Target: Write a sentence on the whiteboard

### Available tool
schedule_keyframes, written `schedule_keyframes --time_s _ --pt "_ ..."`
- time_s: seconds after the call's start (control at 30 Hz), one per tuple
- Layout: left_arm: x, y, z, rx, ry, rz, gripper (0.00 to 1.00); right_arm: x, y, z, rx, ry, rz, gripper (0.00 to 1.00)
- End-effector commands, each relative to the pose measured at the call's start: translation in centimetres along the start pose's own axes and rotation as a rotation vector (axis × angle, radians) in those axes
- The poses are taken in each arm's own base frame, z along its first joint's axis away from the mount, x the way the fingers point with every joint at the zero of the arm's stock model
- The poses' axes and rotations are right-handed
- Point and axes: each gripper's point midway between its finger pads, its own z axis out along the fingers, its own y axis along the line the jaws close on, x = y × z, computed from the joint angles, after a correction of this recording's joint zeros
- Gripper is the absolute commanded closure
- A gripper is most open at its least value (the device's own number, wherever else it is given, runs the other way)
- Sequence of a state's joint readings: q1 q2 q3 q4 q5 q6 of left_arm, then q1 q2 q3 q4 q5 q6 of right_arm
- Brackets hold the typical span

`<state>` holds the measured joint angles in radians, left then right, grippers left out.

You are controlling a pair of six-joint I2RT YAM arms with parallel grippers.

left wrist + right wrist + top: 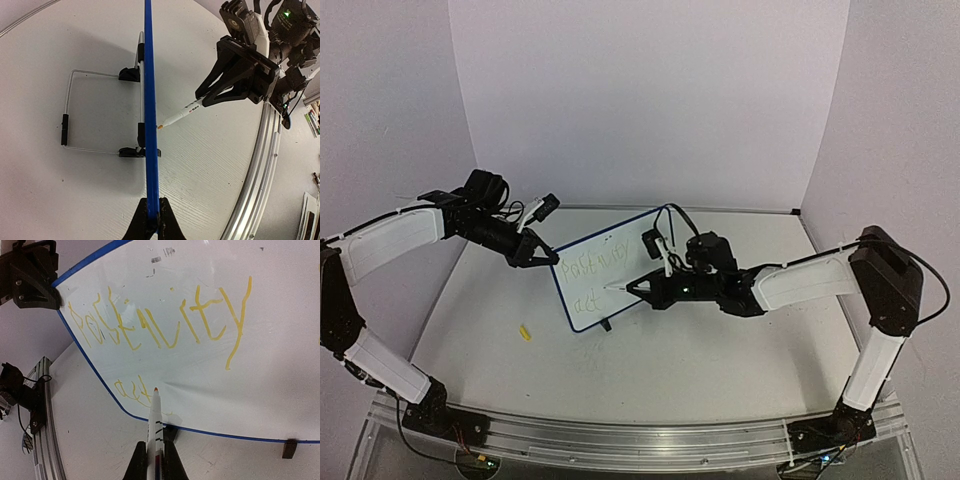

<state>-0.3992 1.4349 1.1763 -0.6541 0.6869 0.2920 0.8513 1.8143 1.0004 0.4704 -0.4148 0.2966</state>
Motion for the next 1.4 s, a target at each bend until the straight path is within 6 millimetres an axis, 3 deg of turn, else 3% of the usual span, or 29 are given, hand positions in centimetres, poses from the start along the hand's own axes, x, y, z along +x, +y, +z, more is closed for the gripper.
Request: schedule_keyframes --time_s 0.0,0.27,0.63,1.17,1.37 --pt "0.2 -0.5 0.4 0.024 0.026 -0.012 1.00 -0.7 0.5 0.7 -0.043 -0.011 -0.006 1.00" --pt "0.2 -0.6 0.4 0.025 0.027 -0.011 1.00 -0.1 -0.8 1.4 0.009 -0.003 0.014 1.00" --pt "0.2 -0.6 0.4 0.025 0.026 -0.011 1.00 -0.9 -1.3 1.4 0.038 -0.025 0.011 1.00" --pt "0.2 -0.6 0.4 0.024 0.028 -0.012 1.00 2.6 -2.9 2.0 0.080 0.065 0.062 1.00" --pt "0.2 -0.6 0.4 0.024 0.028 -0.011 1.00 2.4 -2.8 1.8 0.079 0.059 0.056 1.00"
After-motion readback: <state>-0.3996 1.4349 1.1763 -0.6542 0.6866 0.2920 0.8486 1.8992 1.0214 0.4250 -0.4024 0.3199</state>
